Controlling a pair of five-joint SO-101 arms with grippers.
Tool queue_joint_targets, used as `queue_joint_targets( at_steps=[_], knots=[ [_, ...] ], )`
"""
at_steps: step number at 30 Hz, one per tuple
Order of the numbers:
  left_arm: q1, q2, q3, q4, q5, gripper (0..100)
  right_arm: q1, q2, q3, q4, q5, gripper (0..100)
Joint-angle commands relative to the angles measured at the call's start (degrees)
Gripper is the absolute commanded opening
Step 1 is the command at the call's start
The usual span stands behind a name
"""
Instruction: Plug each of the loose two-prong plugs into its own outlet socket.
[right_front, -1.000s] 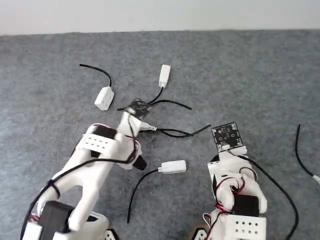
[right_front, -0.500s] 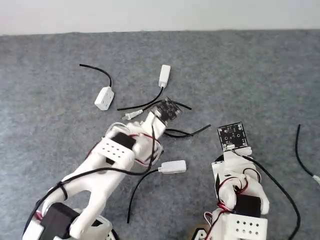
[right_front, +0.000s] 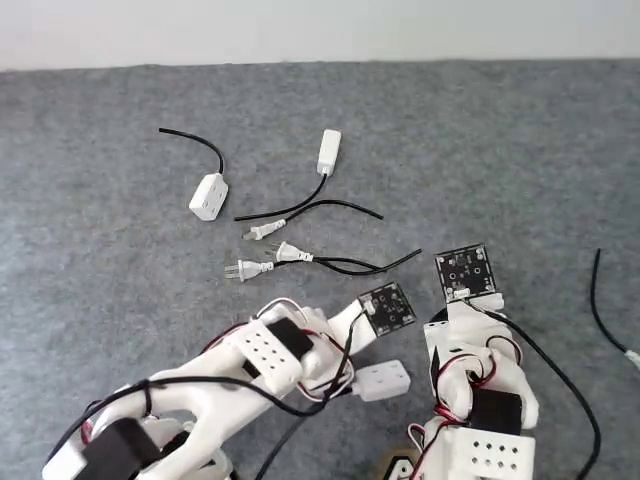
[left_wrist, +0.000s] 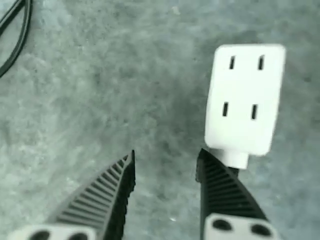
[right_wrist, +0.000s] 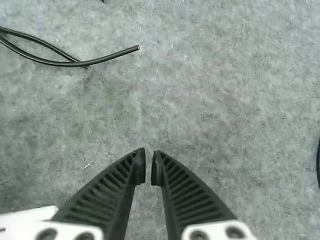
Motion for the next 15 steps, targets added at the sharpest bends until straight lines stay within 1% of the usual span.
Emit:
queue_joint_targets(
  at_steps=[1,4,7,15],
  knots=[
    [1.32,-4.57,-0.22,2.46,3.69,19,0.66,-0.31,-0.26,-1.36,-0.35,3.5],
    [3.16,-7.30,0.48,4.75,5.10,19,0.75,-0.40,-0.26,-1.36,-0.53,3.5],
    [5.27,-9.93,3.03,5.01,5.19,19,0.75,-0.66,-0.26,-1.36,-0.79,3.5],
    [5.27,-15.65,4.79,5.01,4.92,19,0.75,-0.66,-0.26,-1.36,-0.79,3.5]
  ],
)
